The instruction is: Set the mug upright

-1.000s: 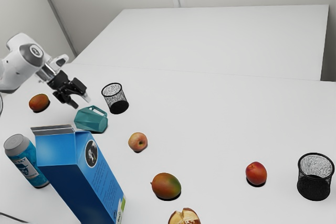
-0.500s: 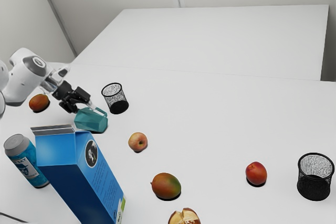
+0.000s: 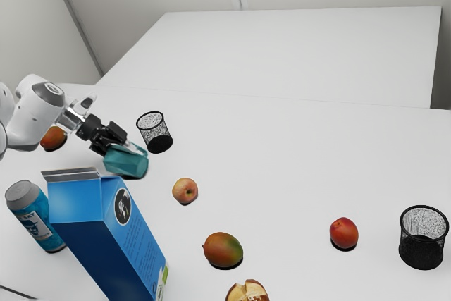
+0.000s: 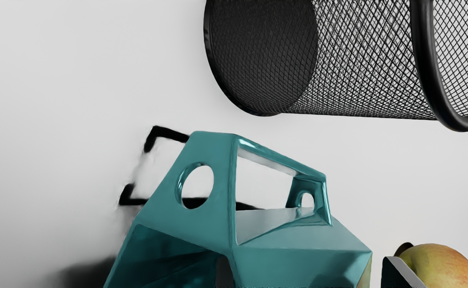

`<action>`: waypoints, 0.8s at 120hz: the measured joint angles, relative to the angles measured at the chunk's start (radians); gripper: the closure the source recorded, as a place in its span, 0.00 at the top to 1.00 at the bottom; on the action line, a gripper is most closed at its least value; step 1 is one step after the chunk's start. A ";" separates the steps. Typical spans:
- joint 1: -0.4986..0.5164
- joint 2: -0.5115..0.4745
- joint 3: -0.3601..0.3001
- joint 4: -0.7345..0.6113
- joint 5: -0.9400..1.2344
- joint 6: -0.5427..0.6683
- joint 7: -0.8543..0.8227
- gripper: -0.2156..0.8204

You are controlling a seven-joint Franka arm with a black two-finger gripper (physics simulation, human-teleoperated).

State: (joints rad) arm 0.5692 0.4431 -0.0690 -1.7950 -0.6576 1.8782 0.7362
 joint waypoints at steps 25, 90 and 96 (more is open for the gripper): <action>0.000 -0.010 -0.005 -0.002 -0.003 0.006 0.017 0.22; -0.045 -0.245 -0.008 -0.156 0.024 0.011 0.030 0.07; -0.060 -0.251 -0.008 -0.152 0.050 0.011 0.021 0.06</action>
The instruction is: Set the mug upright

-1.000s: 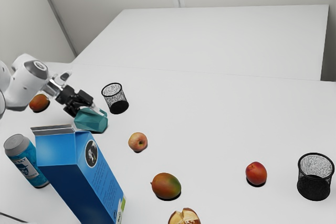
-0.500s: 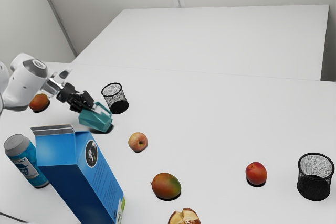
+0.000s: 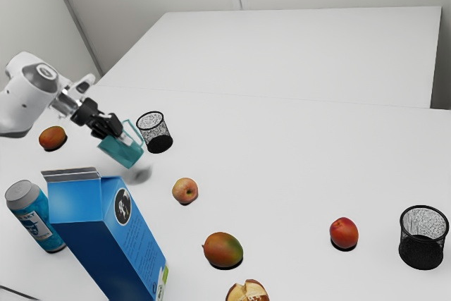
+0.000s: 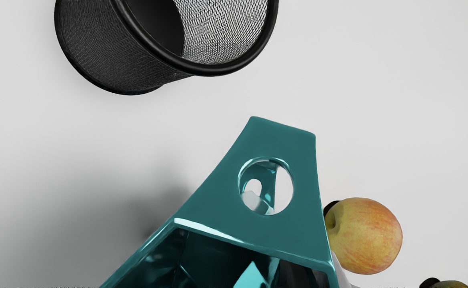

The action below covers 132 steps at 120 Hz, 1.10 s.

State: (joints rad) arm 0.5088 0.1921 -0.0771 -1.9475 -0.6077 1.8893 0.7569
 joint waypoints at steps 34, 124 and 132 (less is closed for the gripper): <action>-0.107 -0.057 -0.001 -0.004 0.172 0.001 -0.113 0.04; -0.203 -0.126 -0.119 -0.175 0.488 0.273 -0.472 0.03; -0.203 -0.126 -0.130 -0.195 0.498 0.302 -0.496 0.03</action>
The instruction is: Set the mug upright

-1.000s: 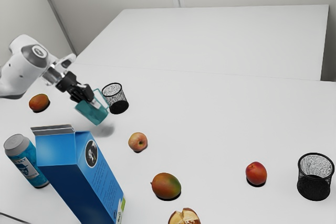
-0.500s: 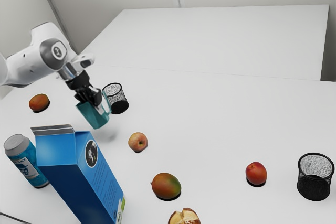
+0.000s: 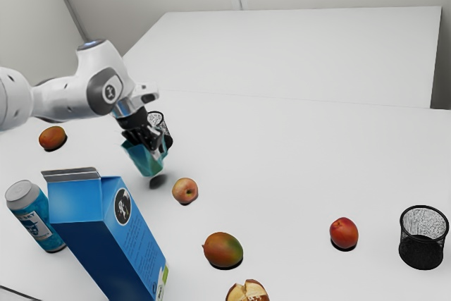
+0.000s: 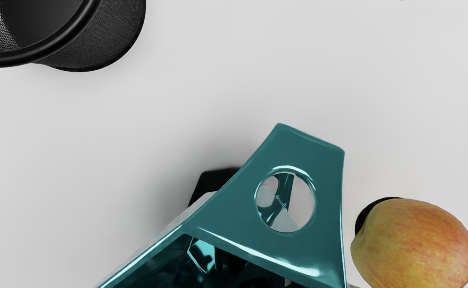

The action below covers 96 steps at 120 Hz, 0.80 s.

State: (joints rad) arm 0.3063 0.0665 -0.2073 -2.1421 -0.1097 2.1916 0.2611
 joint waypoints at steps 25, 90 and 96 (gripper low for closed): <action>0.006 -0.029 -0.021 -0.068 0.013 0.072 -0.068 0.03; -0.012 -0.018 -0.034 -0.129 0.046 0.167 -0.188 0.03; -0.012 -0.015 -0.034 -0.129 0.049 0.171 -0.196 0.03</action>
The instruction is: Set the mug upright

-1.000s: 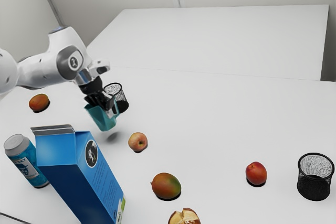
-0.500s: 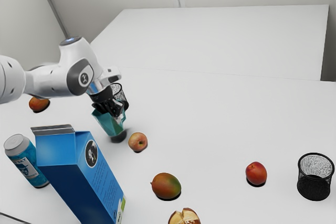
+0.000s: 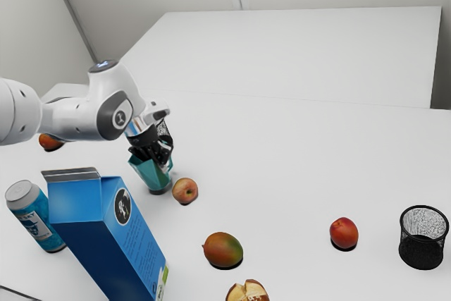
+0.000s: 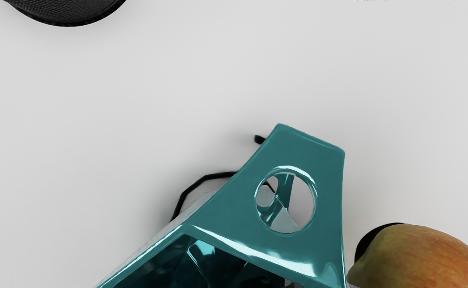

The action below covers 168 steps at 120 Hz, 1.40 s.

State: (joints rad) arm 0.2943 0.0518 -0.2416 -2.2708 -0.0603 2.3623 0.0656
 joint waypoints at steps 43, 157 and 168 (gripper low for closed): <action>-0.002 0.022 0.000 -0.004 0.011 0.024 -0.043 0.03; -0.023 -0.117 -0.011 0.149 -0.019 -0.168 -0.054 0.62; -0.023 -0.113 -0.015 0.225 -0.022 -0.251 -0.055 0.67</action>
State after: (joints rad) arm 0.2718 -0.0609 -0.2564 -2.0457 -0.0823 2.1113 0.0103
